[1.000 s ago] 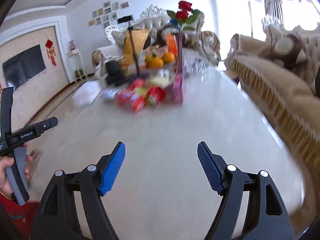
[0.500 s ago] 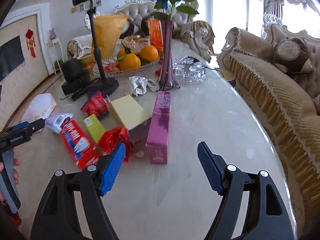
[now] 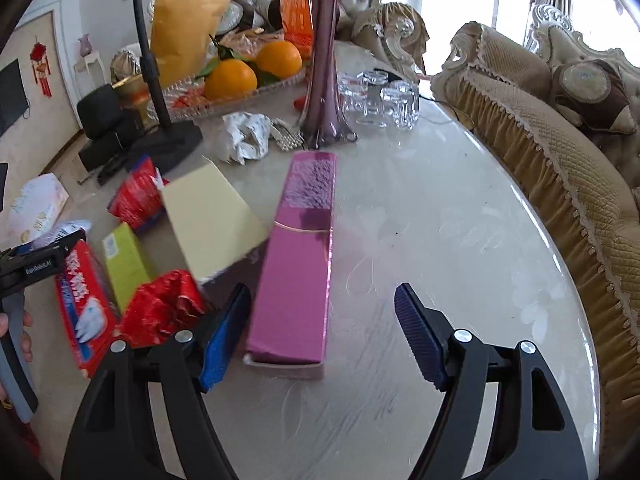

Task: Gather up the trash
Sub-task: 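Grasp the purple snack packet with the left tool while the right tool grasps the pink box, then carry both items over the wastebasket and open both tools to drop them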

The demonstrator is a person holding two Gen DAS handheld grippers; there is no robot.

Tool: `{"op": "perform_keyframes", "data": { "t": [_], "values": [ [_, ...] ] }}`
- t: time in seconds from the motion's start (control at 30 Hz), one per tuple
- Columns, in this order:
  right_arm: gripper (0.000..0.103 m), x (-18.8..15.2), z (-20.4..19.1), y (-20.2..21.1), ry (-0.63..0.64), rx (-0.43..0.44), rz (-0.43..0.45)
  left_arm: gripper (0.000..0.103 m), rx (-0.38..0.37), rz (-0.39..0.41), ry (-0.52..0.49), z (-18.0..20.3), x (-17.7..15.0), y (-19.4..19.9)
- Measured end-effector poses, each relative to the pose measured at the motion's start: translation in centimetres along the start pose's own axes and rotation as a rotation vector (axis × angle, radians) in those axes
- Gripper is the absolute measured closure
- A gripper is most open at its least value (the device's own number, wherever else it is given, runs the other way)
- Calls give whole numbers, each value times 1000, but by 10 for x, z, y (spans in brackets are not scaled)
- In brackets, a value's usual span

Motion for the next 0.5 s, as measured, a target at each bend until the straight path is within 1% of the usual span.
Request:
{"op": "perform_keyframes", "data": {
  "t": [0.07,0.1,0.13,0.17,0.23,0.3,0.4,0.5],
  "values": [
    [36,-2,2,-4,-7,10,-12,18,3,9,3,-1,0,2],
    [50,-4,3,-6,-14,22,-17,31,-3,17,-13,1,0,4],
    [68,-5,2,-7,-18,34,-23,43,-5,15,-21,1,0,5],
    [76,-7,2,-7,-28,47,-27,47,1,11,-30,1,-1,7],
    [77,-10,4,-3,-35,40,-23,51,-13,4,-29,1,-4,11],
    [77,-12,5,3,-49,51,-12,52,-21,13,-16,-2,-6,18],
    [77,-14,13,21,-76,32,22,52,-34,43,-6,-5,-11,37],
    [77,-17,20,44,-103,32,61,52,-55,91,-2,-5,-13,69]
  ]
}}
Point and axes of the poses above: each gripper's, at about its wrist camera, not at the fingertips, and y roughly against the way its jaws point, z to its right, x to its top, the point moved 7 cm from there along -y, roughly the way its jaws point, and after that the axes turned 4 degrees about y, right-handed, at the moved point
